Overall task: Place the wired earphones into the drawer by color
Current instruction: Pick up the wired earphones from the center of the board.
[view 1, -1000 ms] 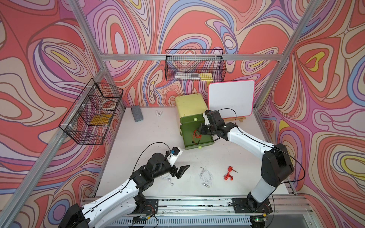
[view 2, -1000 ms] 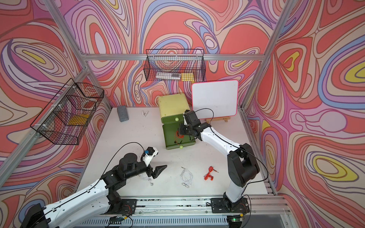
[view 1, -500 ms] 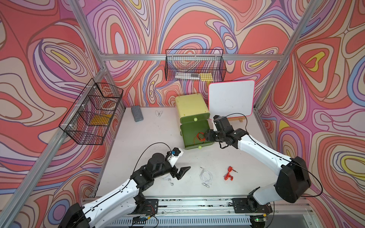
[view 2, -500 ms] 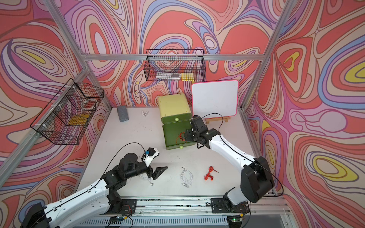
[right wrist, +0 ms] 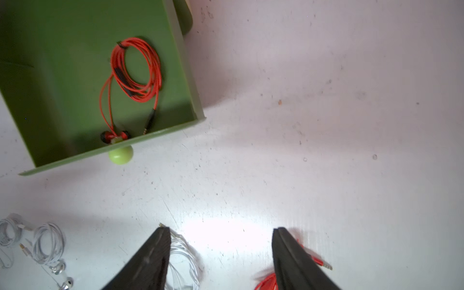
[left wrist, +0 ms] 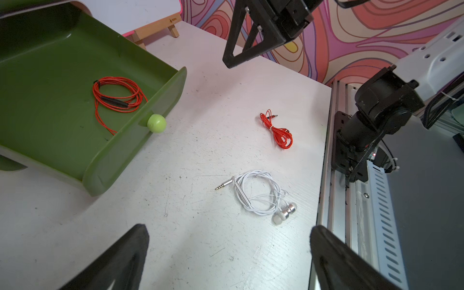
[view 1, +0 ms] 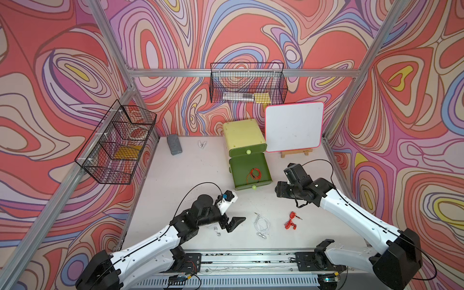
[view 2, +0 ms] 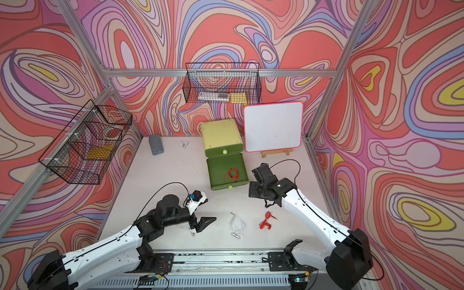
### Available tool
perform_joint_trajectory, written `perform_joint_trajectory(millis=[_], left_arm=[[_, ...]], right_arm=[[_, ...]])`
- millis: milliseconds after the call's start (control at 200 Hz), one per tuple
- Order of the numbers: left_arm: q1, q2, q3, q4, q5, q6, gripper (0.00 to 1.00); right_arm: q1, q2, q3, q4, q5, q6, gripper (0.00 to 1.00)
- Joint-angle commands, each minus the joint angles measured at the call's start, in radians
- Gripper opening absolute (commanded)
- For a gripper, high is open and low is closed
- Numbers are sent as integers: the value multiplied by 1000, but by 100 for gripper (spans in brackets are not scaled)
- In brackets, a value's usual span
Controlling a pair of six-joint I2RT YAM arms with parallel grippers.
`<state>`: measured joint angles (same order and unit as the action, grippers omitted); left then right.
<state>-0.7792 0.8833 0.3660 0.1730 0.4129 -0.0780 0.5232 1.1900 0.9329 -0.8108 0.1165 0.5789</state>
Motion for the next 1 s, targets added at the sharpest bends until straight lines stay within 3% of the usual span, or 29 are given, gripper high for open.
perform_joint_trajectory(millis=[0,531,996], left_arm=[[-14,12,19,27,13,12,99],[-38,61,41,13,-16,18,99],[-38,61,42,2,-46,20,99]], right_arm=[[-2,-12,-46,-63,17,64,67],[-2,10,-187,-99,-64,175,68],[-2,76,-253,-21,-89,179,57]])
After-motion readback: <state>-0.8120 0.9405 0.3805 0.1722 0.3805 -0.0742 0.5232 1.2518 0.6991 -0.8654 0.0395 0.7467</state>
